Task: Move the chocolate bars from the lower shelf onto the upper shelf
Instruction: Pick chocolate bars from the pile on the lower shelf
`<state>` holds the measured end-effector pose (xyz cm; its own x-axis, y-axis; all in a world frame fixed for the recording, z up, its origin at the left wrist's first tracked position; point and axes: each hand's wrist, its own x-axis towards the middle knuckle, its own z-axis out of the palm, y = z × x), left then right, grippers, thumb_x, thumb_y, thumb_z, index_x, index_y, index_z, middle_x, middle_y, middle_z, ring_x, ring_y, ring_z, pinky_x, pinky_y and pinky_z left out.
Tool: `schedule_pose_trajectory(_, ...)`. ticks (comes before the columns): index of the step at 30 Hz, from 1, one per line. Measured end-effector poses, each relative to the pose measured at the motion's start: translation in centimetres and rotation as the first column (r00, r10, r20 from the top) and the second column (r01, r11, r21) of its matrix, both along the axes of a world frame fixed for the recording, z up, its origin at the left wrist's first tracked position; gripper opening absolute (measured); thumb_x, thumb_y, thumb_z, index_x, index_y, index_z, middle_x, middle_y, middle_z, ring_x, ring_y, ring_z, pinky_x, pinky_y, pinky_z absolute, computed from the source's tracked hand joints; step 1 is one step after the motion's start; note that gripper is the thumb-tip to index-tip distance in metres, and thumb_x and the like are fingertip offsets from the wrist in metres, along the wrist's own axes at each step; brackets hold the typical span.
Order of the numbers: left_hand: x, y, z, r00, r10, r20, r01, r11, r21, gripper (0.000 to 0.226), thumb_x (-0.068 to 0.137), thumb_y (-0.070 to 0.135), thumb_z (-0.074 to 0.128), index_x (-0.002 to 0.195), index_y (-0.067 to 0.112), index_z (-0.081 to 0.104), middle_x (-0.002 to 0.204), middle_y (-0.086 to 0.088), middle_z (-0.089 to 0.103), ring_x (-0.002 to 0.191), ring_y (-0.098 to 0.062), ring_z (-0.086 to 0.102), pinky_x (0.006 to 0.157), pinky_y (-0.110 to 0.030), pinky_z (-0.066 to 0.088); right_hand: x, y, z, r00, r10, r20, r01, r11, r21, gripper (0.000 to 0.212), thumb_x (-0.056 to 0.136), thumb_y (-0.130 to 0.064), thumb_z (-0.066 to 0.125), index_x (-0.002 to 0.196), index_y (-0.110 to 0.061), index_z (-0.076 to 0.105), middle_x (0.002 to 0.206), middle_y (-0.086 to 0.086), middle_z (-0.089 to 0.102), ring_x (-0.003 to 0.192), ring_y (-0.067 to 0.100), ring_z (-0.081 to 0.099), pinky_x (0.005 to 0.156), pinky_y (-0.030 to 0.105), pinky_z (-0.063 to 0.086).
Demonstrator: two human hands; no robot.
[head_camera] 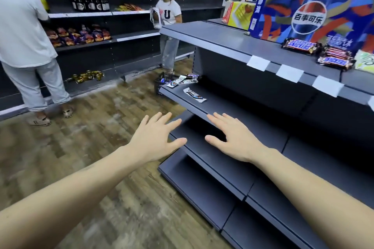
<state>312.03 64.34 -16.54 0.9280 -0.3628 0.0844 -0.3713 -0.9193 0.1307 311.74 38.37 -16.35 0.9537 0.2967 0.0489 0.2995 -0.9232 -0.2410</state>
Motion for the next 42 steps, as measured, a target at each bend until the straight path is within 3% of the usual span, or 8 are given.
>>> schedule_pose_trajectory(18, 19.9, -2.1, -6.1, 0.999, 0.016, -0.041, -0.016, 1.000, 0.015, 0.067, 0.089, 0.069, 0.033, 0.149, 0.040, 0.024, 0.159, 0.000, 0.019, 0.147, -0.023, 0.013, 0.119, -0.046, 0.011, 20.7, -0.9, -6.0, 0.999, -0.010, -0.052, 0.012, 0.999, 0.035, 0.068, 0.096, -0.058, 0.044, 0.154, -0.033, 0.021, 0.162, -0.009, 0.017, 0.151, 0.015, 0.010, 0.122, 0.042, 0.015)
schedule_pose_trajectory(27, 31.1, -2.2, -10.5, 0.991, -0.111, -0.069, 0.112, 0.993, 0.019, 0.064, 0.093, 0.063, 0.033, 0.149, 0.034, 0.025, 0.159, -0.002, 0.019, 0.146, -0.026, 0.015, 0.118, -0.046, 0.013, 27.9, 0.7, -11.1, 0.988, -0.140, -0.067, 0.143, 0.989, 0.038, 0.062, 0.098, -0.044, 0.048, 0.153, -0.027, 0.026, 0.160, -0.006, 0.024, 0.147, 0.020, 0.021, 0.117, 0.031, 0.018)
schedule_pose_trajectory(34, 38.4, -2.7, -14.5, 0.981, -0.192, -0.021, 0.193, 0.981, 0.009, 0.062, 0.094, 0.061, 0.035, 0.148, 0.031, 0.030, 0.158, -0.004, 0.022, 0.146, -0.030, 0.014, 0.117, -0.046, 0.016, 33.0, 1.4, -15.8, 0.940, -0.332, -0.079, 0.339, 0.936, 0.091, 0.061, 0.098, -0.048, 0.045, 0.153, -0.030, 0.026, 0.163, -0.001, 0.016, 0.150, 0.019, 0.011, 0.120, 0.037, 0.018)
schedule_pose_trajectory(38, 42.2, -2.8, -15.6, 0.983, -0.184, 0.018, 0.184, 0.983, 0.021, 0.061, 0.094, 0.060, 0.036, 0.146, 0.028, 0.034, 0.158, -0.004, 0.021, 0.145, -0.037, 0.008, 0.116, -0.049, 0.015, 34.8, 1.7, -17.5, 0.904, -0.428, -0.014, 0.425, 0.893, 0.148, 0.054, 0.096, -0.049, 0.050, 0.146, -0.032, 0.039, 0.157, -0.003, 0.032, 0.145, 0.018, 0.024, 0.116, 0.039, 0.024)
schedule_pose_trajectory(42, 46.1, -2.8, -16.1, 0.993, -0.112, 0.038, 0.110, 0.992, 0.061, 0.064, 0.093, 0.063, 0.031, 0.146, 0.026, 0.035, 0.159, -0.004, 0.015, 0.142, -0.045, 0.005, 0.115, -0.054, 0.011, 35.5, 2.0, -17.7, 0.863, -0.496, 0.094, 0.466, 0.855, 0.229, 0.036, 0.091, -0.047, 0.058, 0.125, -0.036, 0.055, 0.134, -0.013, 0.055, 0.127, 0.013, 0.045, 0.103, 0.036, 0.036)
